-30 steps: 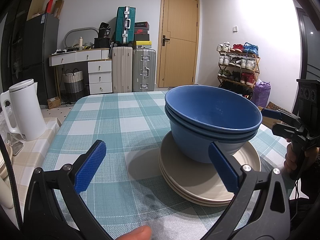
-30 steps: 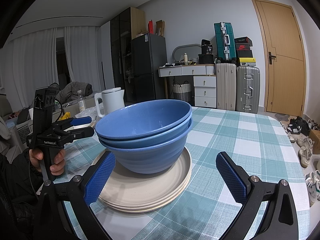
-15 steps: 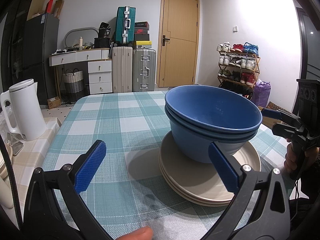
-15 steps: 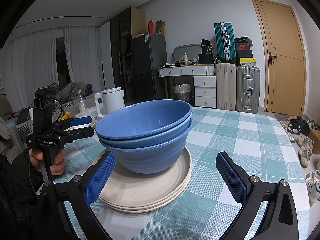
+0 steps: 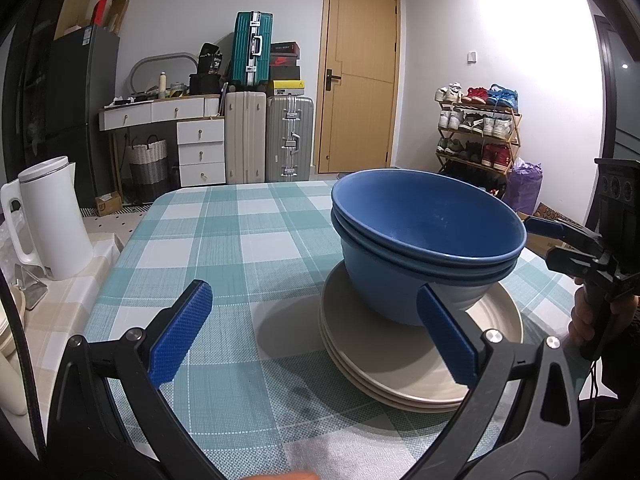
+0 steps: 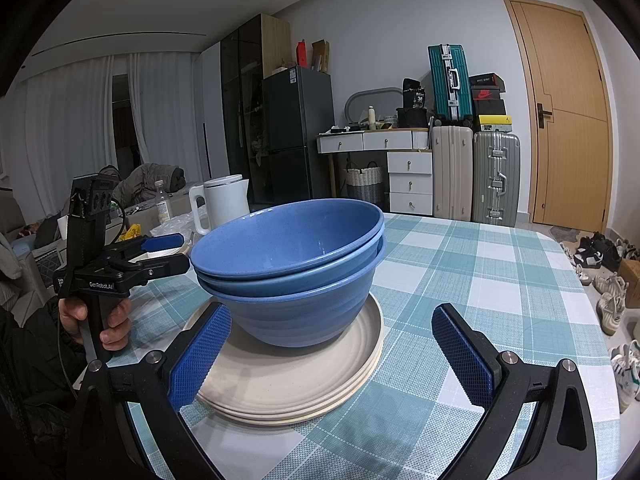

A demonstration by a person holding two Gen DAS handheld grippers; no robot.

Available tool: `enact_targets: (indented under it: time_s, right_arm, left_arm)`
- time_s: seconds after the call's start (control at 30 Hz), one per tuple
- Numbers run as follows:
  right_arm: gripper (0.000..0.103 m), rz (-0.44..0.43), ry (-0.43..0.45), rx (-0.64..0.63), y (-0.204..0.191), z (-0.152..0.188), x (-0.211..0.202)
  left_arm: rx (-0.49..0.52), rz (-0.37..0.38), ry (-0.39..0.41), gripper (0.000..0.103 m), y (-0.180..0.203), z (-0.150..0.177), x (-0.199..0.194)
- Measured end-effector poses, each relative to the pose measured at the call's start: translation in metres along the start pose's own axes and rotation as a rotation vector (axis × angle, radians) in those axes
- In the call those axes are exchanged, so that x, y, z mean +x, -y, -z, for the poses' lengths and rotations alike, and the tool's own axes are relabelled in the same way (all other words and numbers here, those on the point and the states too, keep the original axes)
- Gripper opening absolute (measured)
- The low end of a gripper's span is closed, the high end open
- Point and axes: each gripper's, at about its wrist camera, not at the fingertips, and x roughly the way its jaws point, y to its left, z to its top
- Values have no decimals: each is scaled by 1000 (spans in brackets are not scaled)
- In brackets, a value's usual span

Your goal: Organize plates and bowls

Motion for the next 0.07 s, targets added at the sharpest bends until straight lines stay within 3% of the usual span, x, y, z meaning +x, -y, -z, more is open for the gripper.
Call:
enact_targets:
  time_s: [0.07]
  right_arm:
    - [102,0,0,0,0,0,0]
  left_arm:
    - [-1,1,1,102,0,0,0]
